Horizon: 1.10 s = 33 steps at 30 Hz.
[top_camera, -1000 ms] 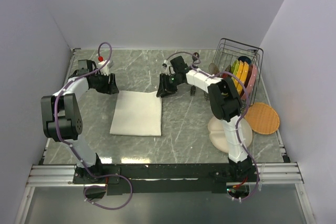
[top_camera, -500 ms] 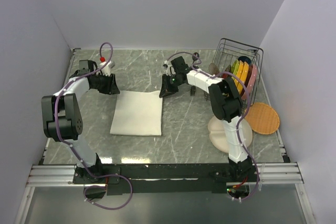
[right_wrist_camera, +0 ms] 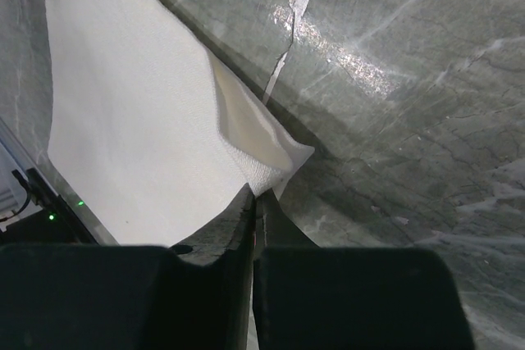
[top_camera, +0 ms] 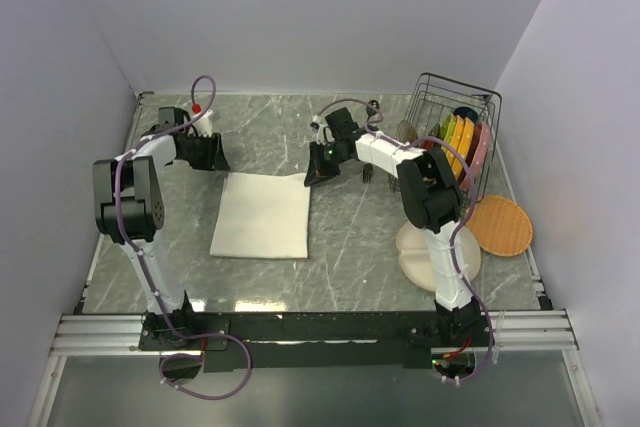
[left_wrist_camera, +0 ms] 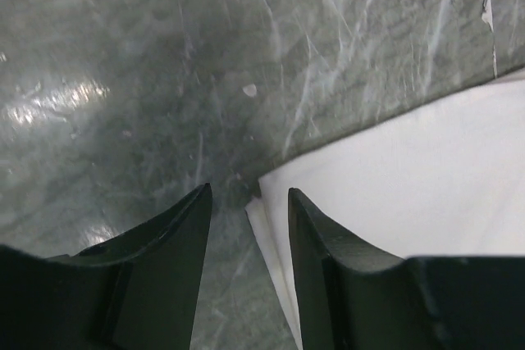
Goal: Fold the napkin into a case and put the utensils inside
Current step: Smooth out the lower triangle-folded napkin at the center of the board.
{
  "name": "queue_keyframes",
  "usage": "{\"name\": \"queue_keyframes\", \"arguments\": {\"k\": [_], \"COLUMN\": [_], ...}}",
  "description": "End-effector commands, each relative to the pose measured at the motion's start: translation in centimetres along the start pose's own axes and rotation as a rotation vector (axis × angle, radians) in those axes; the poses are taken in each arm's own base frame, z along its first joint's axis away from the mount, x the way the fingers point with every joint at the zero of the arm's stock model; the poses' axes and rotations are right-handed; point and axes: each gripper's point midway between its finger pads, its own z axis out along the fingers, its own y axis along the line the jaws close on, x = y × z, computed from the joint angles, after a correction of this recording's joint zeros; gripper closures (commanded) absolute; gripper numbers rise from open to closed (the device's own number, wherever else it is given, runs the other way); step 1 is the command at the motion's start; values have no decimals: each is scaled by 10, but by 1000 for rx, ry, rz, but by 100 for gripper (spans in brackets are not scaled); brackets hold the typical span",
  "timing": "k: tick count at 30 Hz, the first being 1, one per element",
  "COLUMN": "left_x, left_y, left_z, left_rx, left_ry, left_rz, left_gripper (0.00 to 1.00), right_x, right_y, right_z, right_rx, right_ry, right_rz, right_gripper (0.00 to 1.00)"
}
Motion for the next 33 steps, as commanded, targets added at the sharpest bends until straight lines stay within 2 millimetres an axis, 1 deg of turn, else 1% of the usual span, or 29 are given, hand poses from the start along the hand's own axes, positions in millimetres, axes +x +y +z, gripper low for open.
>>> {"name": "queue_keyframes", "arguments": {"k": [1, 5, 7, 12, 13, 15, 16, 17, 19, 21, 22, 23, 25, 29, 33], "left_x": [-19, -13, -7, 9, 12, 12, 15, 14, 8, -1, -4, -9, -10, -13, -11], "left_y": [-3, -9, -14, -18, -19, -23, -25, -25, -28, -32, -34, -37, -39, -44, -39], "left_z": [6, 16, 20, 27, 27, 25, 25, 24, 18, 11, 9, 3, -1, -16, -25], "left_rx": [20, 46, 62, 76, 82, 93, 100, 102, 104, 106, 105, 107, 104, 92, 59], "left_ry": [-16, 10, 31, 83, 93, 92, 97, 91, 69, 39, 32, 17, 12, 1, 3], "left_rz": [11, 21, 15, -3, -10, 0, -2, 4, 25, 47, 53, 64, 78, 99, 92], "left_gripper": [53, 53, 55, 57, 59, 64, 69, 73, 82, 87, 92, 94, 99, 99, 99], "right_x": [-20, -22, -21, -20, -20, -20, -20, -20, -21, -21, -21, -24, -25, -26, -26], "right_y": [7, 11, 10, 10, 10, 9, 10, 11, 15, 21, 22, 25, 32, 40, 46], "right_z": [-3, -3, -3, -3, -3, -2, -2, -2, -2, -3, -4, -5, -7, -9, -9], "right_rx": [1, -8, -8, -8, -10, -9, -11, -12, -19, -33, -36, -42, -49, -58, -66], "right_ry": [-51, -54, -53, -53, -54, -51, -53, -54, -55, -58, -59, -68, -76, -87, -90], "right_rz": [-57, -63, -62, -62, -61, -58, -59, -60, -65, -77, -80, -88, -109, -132, -152], "right_gripper": [96, 98, 98, 100, 100, 100, 100, 100, 100, 100, 100, 100, 100, 100, 100]}}
